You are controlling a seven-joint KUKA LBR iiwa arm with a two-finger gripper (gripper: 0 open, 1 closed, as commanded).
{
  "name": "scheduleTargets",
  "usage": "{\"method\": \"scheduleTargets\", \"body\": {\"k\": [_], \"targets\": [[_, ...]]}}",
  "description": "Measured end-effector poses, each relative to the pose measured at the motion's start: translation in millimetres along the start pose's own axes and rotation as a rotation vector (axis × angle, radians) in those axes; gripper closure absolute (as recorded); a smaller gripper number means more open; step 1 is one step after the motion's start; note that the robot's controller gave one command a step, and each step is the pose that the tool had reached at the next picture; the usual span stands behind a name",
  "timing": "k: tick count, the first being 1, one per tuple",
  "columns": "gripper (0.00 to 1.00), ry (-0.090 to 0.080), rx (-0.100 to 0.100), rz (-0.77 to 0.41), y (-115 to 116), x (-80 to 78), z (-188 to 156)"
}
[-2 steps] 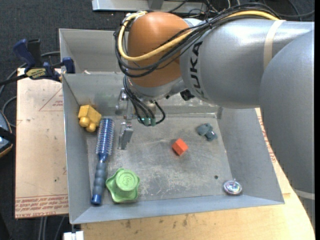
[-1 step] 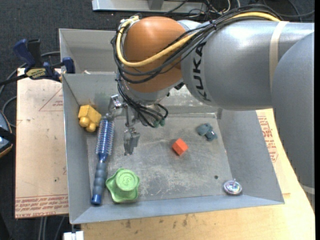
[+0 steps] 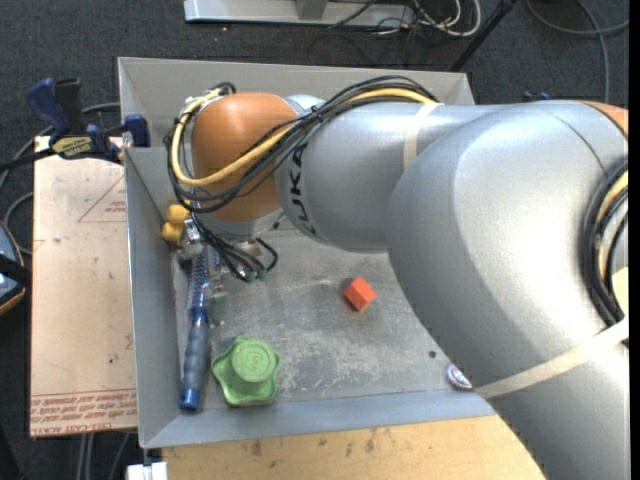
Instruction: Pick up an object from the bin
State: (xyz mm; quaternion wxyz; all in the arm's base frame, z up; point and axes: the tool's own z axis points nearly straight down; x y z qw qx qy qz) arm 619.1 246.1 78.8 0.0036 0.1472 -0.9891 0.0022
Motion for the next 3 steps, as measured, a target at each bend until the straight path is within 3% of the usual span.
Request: {"method": "scheduleTargets", "body": {"k": [1,2,3], "targets": [[1.0,-0.003,0.002,0.001,-1.9,-0.8,-3.7],[1.0,-0.018,-0.004,-0.056,-1.4,0.5,-121.0],[1.0,-0.017,-0.001,-0.414,-25.9,29.3,-239.9]]}}
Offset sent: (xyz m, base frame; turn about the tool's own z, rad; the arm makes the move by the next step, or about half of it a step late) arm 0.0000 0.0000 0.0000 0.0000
